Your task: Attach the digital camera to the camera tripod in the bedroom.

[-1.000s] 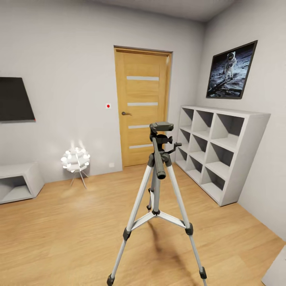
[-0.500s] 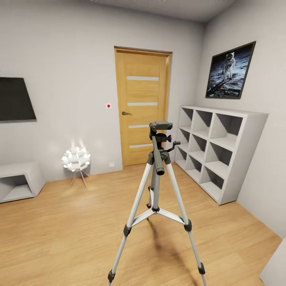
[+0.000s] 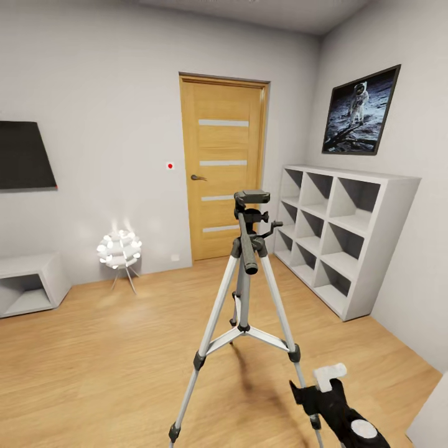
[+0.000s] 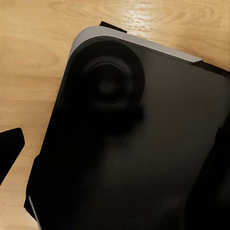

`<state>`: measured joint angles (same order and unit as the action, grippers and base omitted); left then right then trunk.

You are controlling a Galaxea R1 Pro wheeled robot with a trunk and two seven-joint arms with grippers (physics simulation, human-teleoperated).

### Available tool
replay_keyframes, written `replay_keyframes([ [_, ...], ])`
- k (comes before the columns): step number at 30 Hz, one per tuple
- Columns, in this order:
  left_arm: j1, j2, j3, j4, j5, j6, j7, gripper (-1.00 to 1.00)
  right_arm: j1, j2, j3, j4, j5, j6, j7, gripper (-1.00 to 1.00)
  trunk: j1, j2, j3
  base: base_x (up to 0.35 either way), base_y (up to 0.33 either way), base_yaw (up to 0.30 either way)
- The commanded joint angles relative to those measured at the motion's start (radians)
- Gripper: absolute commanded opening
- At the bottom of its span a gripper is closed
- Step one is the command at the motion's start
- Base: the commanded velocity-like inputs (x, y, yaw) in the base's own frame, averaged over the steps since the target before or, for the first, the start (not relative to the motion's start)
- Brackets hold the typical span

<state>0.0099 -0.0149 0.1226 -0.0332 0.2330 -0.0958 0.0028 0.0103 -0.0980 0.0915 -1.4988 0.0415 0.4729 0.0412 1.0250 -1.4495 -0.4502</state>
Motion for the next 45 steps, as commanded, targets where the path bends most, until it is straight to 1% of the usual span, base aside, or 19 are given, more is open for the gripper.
replay_keyframes([
  [1,0.001,0.000,0.008,-0.002,0.000,-0.001,0.000,1.00,-0.023,0.011,0.000,-0.024,0.006,0.031,0.004,1.00,0.000,0.000,-0.001,0.000,0.000,0.000],
  [2,0.001,0.000,0.008,-0.002,0.000,-0.001,0.000,1.00,-0.067,0.034,0.000,-0.039,0.006,0.075,0.004,1.00,0.000,0.000,-0.001,0.000,0.000,0.000],
  [4,0.001,0.000,0.008,-0.002,0.000,-0.001,0.000,1.00,-0.113,0.053,-0.001,-0.050,0.006,0.117,0.003,1.00,0.000,0.000,-0.001,0.000,0.000,0.000],
  [5,0.001,0.000,0.009,-0.002,0.000,-0.001,0.000,1.00,-0.158,0.065,-0.002,-0.057,0.006,0.159,0.003,1.00,0.000,0.000,-0.001,0.000,0.000,0.000],
  [7,0.001,0.000,0.009,-0.002,0.000,-0.001,0.000,1.00,-0.199,0.072,-0.003,-0.062,0.006,0.198,0.003,1.00,0.000,0.000,-0.001,0.000,0.000,0.000],
  [8,0.001,0.000,0.008,-0.002,0.000,-0.001,0.000,1.00,-0.240,0.078,-0.003,-0.065,0.006,0.232,0.003,1.00,0.000,0.000,-0.001,0.000,0.000,0.000],
  [10,0.001,0.000,0.008,-0.002,0.000,-0.001,0.000,1.00,-0.279,0.082,-0.004,-0.067,0.006,0.263,0.003,1.00,0.000,0.000,-0.001,0.000,0.000,0.000],
  [11,0.000,0.000,0.009,-0.002,0.000,-0.001,0.000,1.00,-0.314,0.086,-0.004,-0.068,0.006,0.290,0.003,1.00,0.000,0.000,-0.001,0.000,0.000,0.000],
  [12,0.001,0.001,0.009,-0.002,0.000,-0.001,0.000,1.00,-0.330,0.087,-0.004,-0.069,0.006,0.302,0.003,1.00,0.000,0.000,-0.001,0.000,0.000,0.000],
  [13,0.001,0.001,0.008,-0.002,0.000,-0.001,0.000,1.00,-0.394,0.092,-0.004,-0.072,0.006,0.347,0.003,1.00,0.000,0.000,-0.001,0.000,0.000,0.000],
  [16,0.001,0.001,0.008,-0.002,0.000,-0.001,0.000,1.00,-0.431,0.094,-0.004,-0.073,0.006,0.362,0.002,1.00,0.000,0.000,-0.001,0.000,0.000,0.000],
  [22,0.001,0.001,0.008,-0.002,0.000,-0.001,0.000,1.00,-0.470,0.097,-0.004,-0.071,0.006,0.366,-0.007,1.00,0.000,0.000,-0.001,0.000,0.000,0.000],
  [29,0.000,0.001,0.007,-0.002,0.000,-0.001,0.000,1.00,-0.480,0.100,0.004,-0.068,0.003,0.353,-0.011,1.00,0.000,0.000,-0.001,0.000,0.000,0.000],
  [33,0.000,0.001,0.007,-0.002,0.000,-0.001,0.000,1.00,-0.481,0.101,0.012,-0.065,0.000,0.326,-0.004,1.00,0.000,0.000,-0.001,0.000,0.000,0.000],
  [35,0.001,0.001,0.006,-0.002,0.000,-0.001,0.000,1.00,-0.481,0.099,0.033,-0.056,-0.001,0.312,-0.001,1.00,0.000,0.000,-0.001,0.000,0.000,0.000],
  [36,0.001,0.001,0.006,-0.002,0.000,-0.001,0.000,1.00,-0.481,0.097,0.068,-0.046,-0.002,0.302,0.003,1.00,0.000,0.000,-0.001,0.000,0.000,0.000],
  [37,0.001,0.001,0.006,-0.002,0.000,-0.001,0.000,1.00,-0.481,0.097,0.082,-0.044,-0.003,0.301,0.003,1.00,0.000,0.000,-0.001,0.000,0.000,0.000],
  [43,0.001,0.001,0.006,-0.002,0.000,-0.001,0.000,1.00,-0.481,0.099,0.130,-0.033,-0.006,0.296,0.003,1.00,0.000,0.000,-0.001,0.000,0.000,0.000],
  [45,0.001,0.001,0.006,-0.002,0.000,-0.001,0.000,1.00,-0.481,0.099,0.133,-0.023,-0.006,0.295,0.000,1.00,0.000,0.000,-0.001,0.000,0.000,0.000],
])
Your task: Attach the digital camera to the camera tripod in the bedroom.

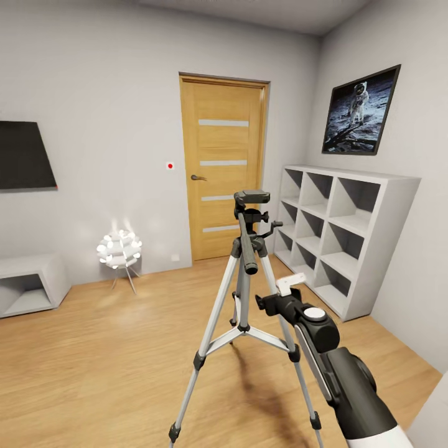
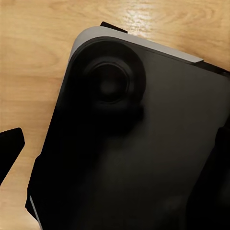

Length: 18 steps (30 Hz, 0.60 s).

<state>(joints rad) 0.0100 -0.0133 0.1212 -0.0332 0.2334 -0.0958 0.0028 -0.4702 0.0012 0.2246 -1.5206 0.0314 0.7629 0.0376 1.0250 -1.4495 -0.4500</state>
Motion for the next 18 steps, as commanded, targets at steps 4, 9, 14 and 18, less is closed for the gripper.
replay_keyframes([
  [4,0.001,0.000,0.008,-0.002,0.000,-0.001,0.000,1.00,-0.001,0.001,0.002,0.023,0.007,0.003,-0.007,1.00,0.000,-0.001,-0.001,0.000,0.000,0.000],
  [9,0.000,-0.001,0.008,-0.002,0.000,-0.001,0.000,1.00,-0.001,0.001,-0.004,0.029,0.008,0.003,-0.012,1.00,0.000,-0.001,-0.001,0.000,0.000,0.000],
  [14,0.001,-0.001,0.008,-0.002,0.000,-0.001,-0.001,1.00,-0.001,-0.005,-0.023,0.031,0.008,-0.011,-0.038,1.00,0.000,-0.001,-0.001,0.000,0.000,0.000],
  [18,0.001,-0.001,0.008,-0.003,0.000,-0.001,-0.001,1.00,-0.001,-0.010,-0.026,0.032,0.006,-0.023,-0.044,1.00,0.000,-0.001,-0.001,0.000,0.000,0.000],
])
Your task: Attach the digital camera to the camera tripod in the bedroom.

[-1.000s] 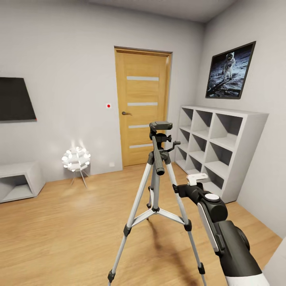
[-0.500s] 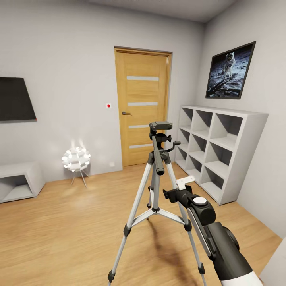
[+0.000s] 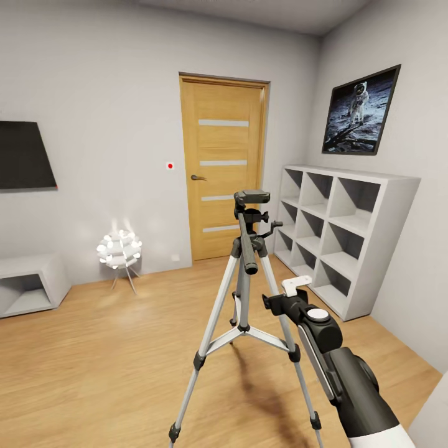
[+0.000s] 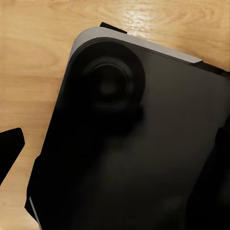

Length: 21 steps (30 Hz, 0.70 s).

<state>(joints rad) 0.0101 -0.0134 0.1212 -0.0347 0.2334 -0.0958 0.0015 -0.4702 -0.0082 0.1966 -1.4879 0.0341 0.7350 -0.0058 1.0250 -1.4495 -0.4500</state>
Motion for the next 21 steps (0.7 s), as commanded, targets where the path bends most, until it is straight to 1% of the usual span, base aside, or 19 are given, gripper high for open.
replay_keyframes([
  [1,0.001,0.000,0.008,-0.002,0.000,-0.001,0.000,1.00,-0.001,-0.002,0.002,-0.001,0.003,0.005,-0.001,1.00,0.000,-0.001,-0.001,0.000,0.000,0.000],
  [4,0.000,0.001,0.007,-0.002,0.000,-0.001,0.000,1.00,-0.001,-0.003,0.001,-0.001,0.004,0.003,-0.002,1.00,0.000,-0.001,-0.001,0.063,0.000,0.000],
  [11,0.000,0.001,0.007,-0.002,0.000,-0.001,0.001,1.00,-0.001,-0.005,0.001,-0.002,0.004,0.003,-0.001,1.00,0.000,-0.001,-0.001,0.170,0.000,0.000],
  [21,0.001,0.001,0.008,-0.002,0.000,-0.001,0.002,1.00,-0.001,-0.006,0.001,-0.002,0.003,0.003,-0.001,1.00,0.000,-0.001,-0.001,0.021,0.000,0.000],
])
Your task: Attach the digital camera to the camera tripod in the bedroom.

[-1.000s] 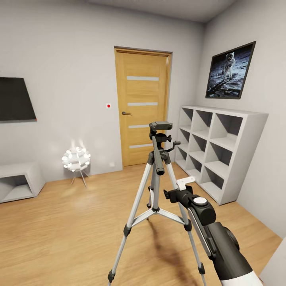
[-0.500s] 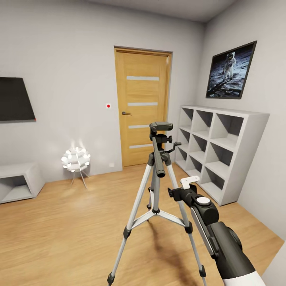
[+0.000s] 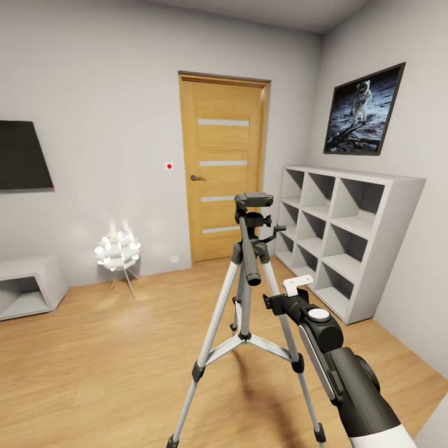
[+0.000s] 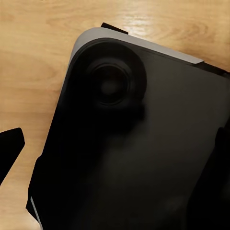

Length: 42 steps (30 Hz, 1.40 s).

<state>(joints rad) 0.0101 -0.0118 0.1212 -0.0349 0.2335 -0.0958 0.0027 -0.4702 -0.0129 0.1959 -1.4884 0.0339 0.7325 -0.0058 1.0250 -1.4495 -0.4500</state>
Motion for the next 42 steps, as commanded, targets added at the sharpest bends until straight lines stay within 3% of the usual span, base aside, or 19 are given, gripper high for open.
replay_keyframes([
  [1,0.001,0.000,0.008,-0.002,0.000,-0.001,0.000,1.00,-0.001,-0.001,0.002,-0.001,0.003,0.005,-0.001,1.00,0.000,0.000,-0.001,0.003,0.000,0.000],
  [28,0.000,0.000,0.008,-0.002,0.001,-0.001,0.000,1.00,-0.001,-0.002,0.002,0.022,0.013,0.006,-0.003,1.00,0.000,0.000,-0.001,0.053,0.000,0.000],
  [29,0.000,0.000,0.008,-0.002,0.001,-0.001,0.000,1.00,-0.001,-0.002,0.002,0.022,0.013,0.006,-0.003,-1.00,0.000,0.000,-0.001,0.000,0.000,0.000],
  [42,0.000,0.000,0.008,-0.002,0.001,-0.001,0.000,1.00,-0.001,-0.002,0.002,0.023,0.014,0.006,-0.011,-1.00,0.000,0.000,-0.001,0.000,0.000,0.000],
])
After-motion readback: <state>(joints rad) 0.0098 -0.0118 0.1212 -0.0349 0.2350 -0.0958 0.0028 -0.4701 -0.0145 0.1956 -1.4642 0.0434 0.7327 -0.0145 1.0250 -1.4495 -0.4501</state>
